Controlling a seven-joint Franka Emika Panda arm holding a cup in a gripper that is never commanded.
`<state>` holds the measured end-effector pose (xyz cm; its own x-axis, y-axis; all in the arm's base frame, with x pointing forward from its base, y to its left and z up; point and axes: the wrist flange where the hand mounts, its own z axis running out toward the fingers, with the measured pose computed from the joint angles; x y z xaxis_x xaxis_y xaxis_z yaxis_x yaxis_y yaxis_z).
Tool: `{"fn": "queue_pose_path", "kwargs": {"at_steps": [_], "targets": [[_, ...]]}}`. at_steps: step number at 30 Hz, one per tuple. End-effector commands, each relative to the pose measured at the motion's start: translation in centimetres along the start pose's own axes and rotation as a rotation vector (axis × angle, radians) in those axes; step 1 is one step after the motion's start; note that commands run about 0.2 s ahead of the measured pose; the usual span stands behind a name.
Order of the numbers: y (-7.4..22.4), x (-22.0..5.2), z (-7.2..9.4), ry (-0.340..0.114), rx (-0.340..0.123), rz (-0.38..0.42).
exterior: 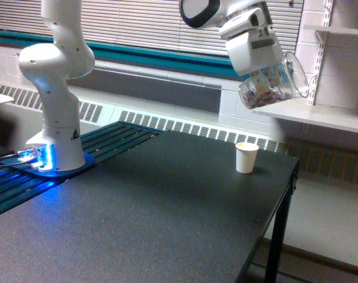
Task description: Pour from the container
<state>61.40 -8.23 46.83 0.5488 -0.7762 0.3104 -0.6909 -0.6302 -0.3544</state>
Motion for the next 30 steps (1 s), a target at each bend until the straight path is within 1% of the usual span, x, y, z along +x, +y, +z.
{"fn": "queue_pose_path", "kwargs": {"at_steps": [1, 7, 10, 14, 16, 21, 28, 30], "targets": [[0.1, 0.0, 0.1, 0.004, -0.005, 0.002], [-0.6, -1.1, -0.1, 0.004, 0.005, -0.014], [-1.2, -1.5, -0.4, 0.013, 0.006, -0.033], [-2.0, -2.4, -0.4, 0.007, 0.017, -0.061], [-2.7, -3.0, -0.6, 0.012, 0.018, -0.083], [-4.2, -5.1, -0.4, -0.004, 0.025, -0.138], [-5.8, -8.7, 0.1, -0.015, 0.017, -0.205], [-5.9, -9.7, 0.4, -0.026, 0.014, -0.217]]}}
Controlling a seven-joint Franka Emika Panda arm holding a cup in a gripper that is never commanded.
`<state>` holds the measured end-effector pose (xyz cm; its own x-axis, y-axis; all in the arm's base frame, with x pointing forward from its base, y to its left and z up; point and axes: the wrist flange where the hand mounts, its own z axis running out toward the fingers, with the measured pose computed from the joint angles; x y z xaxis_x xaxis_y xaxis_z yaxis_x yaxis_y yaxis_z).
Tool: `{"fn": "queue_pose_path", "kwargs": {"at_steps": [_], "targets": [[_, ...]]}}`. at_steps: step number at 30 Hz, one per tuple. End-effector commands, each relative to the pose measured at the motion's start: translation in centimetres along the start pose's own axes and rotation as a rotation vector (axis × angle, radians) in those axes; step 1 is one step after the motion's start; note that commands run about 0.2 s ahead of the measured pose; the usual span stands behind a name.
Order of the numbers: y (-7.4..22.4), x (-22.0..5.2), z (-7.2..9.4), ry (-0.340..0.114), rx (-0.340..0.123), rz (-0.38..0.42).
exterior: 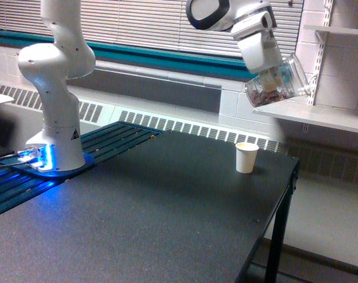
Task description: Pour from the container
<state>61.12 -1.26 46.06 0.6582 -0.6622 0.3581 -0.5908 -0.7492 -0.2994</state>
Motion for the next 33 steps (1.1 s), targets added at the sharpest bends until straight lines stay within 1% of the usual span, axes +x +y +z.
{"fn": "queue_pose_path", "kwargs": {"at_steps": [1, 9, 17, 23, 25, 33], "targets": [[-2.8, -4.0, 0.2, -0.024, 0.016, -0.061], [-4.1, -8.0, 0.8, -0.049, 0.012, -0.140], [-3.8, -11.4, 1.2, -0.071, 0.010, -0.189], [-4.3, -13.6, 0.6, -0.057, -0.002, -0.247], [-4.0, -14.3, 0.6, -0.061, -0.006, -0.252], [-4.6, -17.4, 1.1, -0.082, -0.034, -0.330]]}}
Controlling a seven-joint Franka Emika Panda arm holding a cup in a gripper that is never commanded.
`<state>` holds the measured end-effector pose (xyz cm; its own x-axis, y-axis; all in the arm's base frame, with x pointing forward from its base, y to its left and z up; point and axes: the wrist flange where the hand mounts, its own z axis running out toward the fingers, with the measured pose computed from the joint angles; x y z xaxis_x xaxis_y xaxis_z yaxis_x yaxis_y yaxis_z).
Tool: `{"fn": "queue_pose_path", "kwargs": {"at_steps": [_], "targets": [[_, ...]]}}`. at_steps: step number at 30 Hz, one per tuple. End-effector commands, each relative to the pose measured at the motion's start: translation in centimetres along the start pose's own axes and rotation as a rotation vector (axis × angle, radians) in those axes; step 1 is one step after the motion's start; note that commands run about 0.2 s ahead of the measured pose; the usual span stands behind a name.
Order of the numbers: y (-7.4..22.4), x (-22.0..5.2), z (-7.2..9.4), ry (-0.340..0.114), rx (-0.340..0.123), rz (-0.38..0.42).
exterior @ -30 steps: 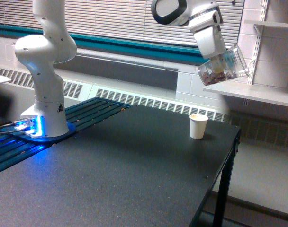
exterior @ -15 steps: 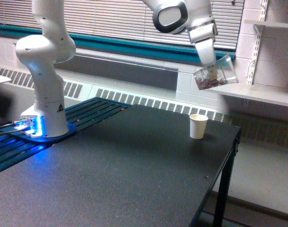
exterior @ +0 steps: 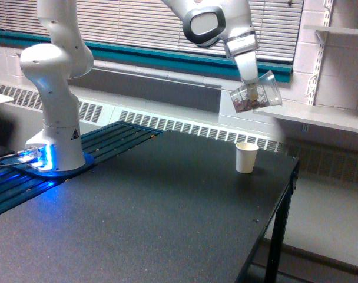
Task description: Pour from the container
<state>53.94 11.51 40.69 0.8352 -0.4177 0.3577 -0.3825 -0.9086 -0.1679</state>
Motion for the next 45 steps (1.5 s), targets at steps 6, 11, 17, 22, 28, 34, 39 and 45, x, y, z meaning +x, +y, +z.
{"fn": "queue_pose_path", "kwargs": {"at_steps": [6, 11, 17, 22, 28, 34, 39, 45], "targets": [[-2.3, -4.0, 1.4, -0.040, -0.023, -0.071], [-3.1, -5.5, 2.6, -0.065, -0.038, -0.105], [-3.6, -7.0, 3.9, -0.095, -0.049, -0.131], [-4.4, -8.0, 4.7, -0.116, -0.056, -0.171], [-5.4, -8.9, 5.1, -0.121, -0.064, -0.199], [-6.2, -10.1, 5.7, -0.140, -0.078, -0.228], [-6.7, -11.3, 6.3, -0.163, -0.091, -0.249], [-7.3, -12.8, 6.9, -0.184, -0.112, -0.272]]}}
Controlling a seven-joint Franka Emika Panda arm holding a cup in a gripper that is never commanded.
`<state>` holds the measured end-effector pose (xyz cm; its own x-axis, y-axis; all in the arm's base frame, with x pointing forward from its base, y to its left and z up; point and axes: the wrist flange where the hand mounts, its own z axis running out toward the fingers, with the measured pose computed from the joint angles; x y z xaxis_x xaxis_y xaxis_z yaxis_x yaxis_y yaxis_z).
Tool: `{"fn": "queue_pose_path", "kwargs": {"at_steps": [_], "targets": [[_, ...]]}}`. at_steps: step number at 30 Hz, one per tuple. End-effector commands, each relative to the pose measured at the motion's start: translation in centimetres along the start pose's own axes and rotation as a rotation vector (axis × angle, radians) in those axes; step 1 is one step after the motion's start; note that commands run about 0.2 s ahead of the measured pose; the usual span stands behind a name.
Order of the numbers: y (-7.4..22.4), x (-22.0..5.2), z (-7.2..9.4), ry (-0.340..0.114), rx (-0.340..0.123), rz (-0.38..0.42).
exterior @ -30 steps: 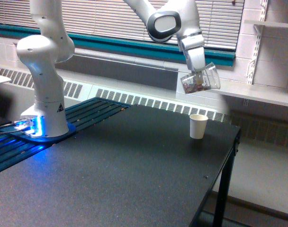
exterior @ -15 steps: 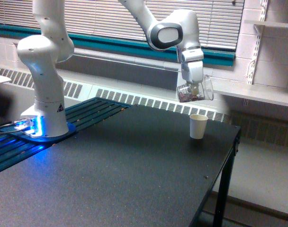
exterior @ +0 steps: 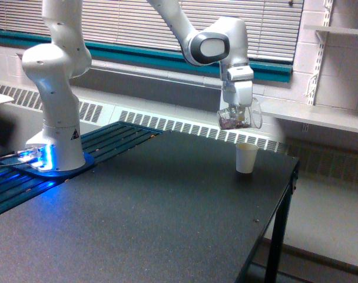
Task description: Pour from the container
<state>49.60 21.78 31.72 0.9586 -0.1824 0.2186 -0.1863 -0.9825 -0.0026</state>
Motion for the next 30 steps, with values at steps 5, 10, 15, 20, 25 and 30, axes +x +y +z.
{"fn": "queue_pose_path", "kwargs": {"at_steps": [5, 10, 15, 20, 25, 30], "targets": [[-2.2, -2.1, 0.9, -0.025, -0.032, -0.037], [-2.3, -2.7, 1.2, -0.033, -0.048, -0.037], [-2.2, -3.4, 1.4, -0.044, -0.068, -0.038], [-1.6, -3.8, 1.7, -0.060, -0.093, -0.038], [-1.2, -4.4, 2.2, -0.073, -0.118, -0.038], [-1.4, -4.6, 2.5, -0.085, -0.123, -0.042]]}}
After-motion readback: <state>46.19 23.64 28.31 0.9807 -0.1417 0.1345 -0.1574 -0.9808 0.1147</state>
